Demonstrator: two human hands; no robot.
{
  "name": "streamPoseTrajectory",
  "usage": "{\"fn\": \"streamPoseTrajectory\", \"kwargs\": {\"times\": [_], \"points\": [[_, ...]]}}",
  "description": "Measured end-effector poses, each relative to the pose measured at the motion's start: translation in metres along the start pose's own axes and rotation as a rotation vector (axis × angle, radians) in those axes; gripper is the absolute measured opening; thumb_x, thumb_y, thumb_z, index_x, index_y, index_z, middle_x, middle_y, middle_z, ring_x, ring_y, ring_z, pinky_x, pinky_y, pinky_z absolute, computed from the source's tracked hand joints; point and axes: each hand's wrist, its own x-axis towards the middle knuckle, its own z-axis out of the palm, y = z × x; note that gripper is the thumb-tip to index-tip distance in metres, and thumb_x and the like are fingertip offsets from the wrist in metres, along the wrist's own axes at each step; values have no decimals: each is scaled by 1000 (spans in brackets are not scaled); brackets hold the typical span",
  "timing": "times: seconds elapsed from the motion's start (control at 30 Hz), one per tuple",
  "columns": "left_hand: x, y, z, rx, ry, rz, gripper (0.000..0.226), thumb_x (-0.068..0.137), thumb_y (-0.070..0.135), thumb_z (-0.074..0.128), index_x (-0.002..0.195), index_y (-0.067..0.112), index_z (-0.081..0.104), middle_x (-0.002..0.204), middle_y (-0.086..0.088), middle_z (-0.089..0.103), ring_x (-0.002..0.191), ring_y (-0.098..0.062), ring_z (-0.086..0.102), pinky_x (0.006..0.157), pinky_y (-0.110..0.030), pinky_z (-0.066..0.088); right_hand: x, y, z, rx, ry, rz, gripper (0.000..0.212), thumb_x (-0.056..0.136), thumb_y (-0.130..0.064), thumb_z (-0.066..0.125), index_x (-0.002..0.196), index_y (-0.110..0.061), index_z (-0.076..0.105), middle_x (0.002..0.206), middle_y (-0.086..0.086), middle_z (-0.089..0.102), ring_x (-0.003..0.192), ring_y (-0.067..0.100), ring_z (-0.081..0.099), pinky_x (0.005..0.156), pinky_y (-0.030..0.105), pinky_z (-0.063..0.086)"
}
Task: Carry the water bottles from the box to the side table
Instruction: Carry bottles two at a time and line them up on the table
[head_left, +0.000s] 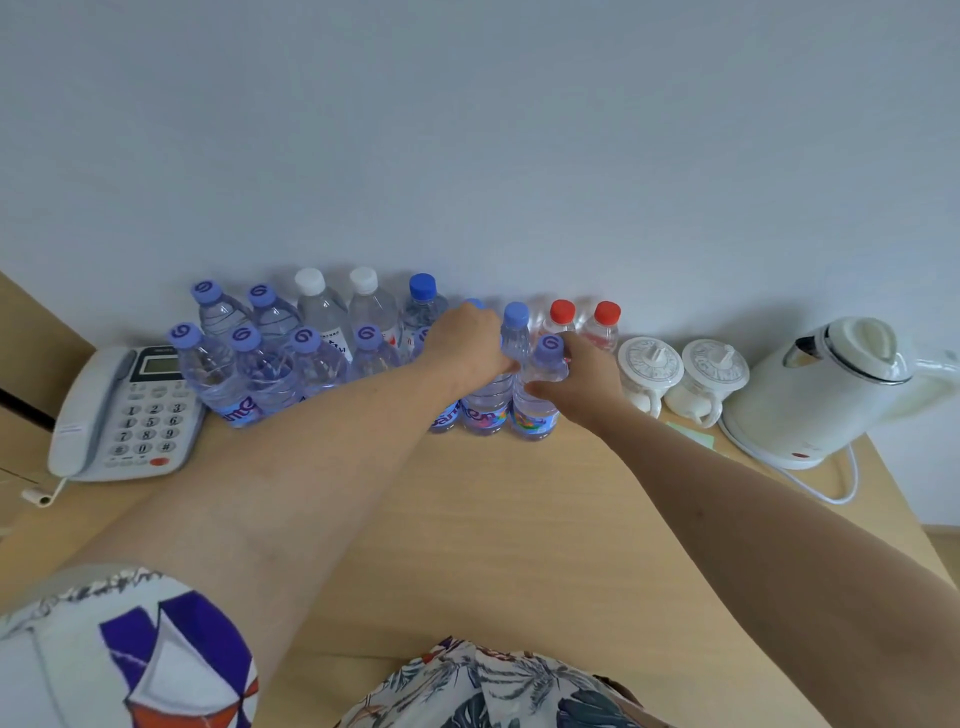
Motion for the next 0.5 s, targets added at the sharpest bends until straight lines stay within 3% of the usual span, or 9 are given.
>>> {"fn": "streamPoseTrajectory", "kwargs": {"times": [0.13, 0.23, 0.3, 0.4, 0.5], "points": [[-1, 2, -6, -21, -55, 24, 38, 76, 42, 81, 82, 14, 56, 90, -5, 58, 84, -27, 59, 67, -32, 45, -1, -1, 0, 9, 10, 30, 49, 70, -31, 86, 112, -21, 61, 92, -9, 64, 89, 16, 61, 69, 29, 43], [-3, -1, -11, -35, -134, 86, 23, 78, 20, 78, 90, 15, 58, 81, 1, 52, 87, -28, 59, 61, -28, 36, -1, -2, -2, -7, 63, 35, 44, 68, -35, 87, 105, -25, 65, 81, -16, 58, 81, 13, 58, 62, 25, 38], [-2, -3, -13, -3, -149, 123, 17, 80, 11, 73, 88, 16, 59, 80, 0, 53, 90, -28, 59, 60, -27, 34, 0, -3, -2, -23, 57, 29, 43, 69, -30, 87, 105, -22, 66, 84, -11, 61, 83, 17, 61, 66, 29, 44], [-1, 2, -16, 60, -148, 142, 23, 80, 13, 76, 101, 9, 68, 95, -7, 66, 89, -22, 56, 67, -30, 43, 3, -5, -4, -28, 21, 22, 45, 72, -23, 85, 111, -16, 64, 97, 2, 69, 91, 23, 65, 81, 40, 54], [1, 7, -14, 83, -152, 142, 28, 78, 22, 79, 97, 5, 70, 95, -11, 70, 93, -26, 63, 70, -34, 49, 4, -5, -7, -44, 5, 3, 36, 75, -21, 82, 106, -14, 65, 95, 5, 70, 90, 26, 66, 82, 43, 54]]}}
